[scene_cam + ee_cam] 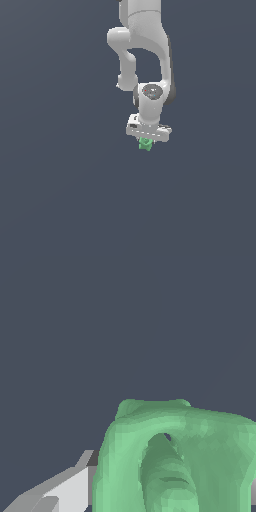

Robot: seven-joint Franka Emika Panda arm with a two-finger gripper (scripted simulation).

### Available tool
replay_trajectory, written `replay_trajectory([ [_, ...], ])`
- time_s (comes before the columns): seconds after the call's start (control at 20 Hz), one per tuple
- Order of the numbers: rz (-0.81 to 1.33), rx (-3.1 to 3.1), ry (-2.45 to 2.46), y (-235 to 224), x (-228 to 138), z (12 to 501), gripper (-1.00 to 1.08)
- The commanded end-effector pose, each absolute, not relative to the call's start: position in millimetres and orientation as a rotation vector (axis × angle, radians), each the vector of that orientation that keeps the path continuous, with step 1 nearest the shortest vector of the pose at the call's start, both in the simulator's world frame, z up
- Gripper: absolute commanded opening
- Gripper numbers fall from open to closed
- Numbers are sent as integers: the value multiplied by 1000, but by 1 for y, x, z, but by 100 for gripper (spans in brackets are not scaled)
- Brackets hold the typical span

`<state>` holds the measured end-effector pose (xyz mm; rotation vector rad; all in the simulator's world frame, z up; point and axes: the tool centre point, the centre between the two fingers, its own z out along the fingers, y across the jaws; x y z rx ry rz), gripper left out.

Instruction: Pick up the object and move it to a goal position.

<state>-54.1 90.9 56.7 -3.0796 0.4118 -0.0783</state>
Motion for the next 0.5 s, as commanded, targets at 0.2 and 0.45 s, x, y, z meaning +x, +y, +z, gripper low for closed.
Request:
replay_trajectory([
  [0.2,-185,-3037,342,76,-35,76,-100],
  [0.45,-282,-2991,276,62,-17,95,-100],
])
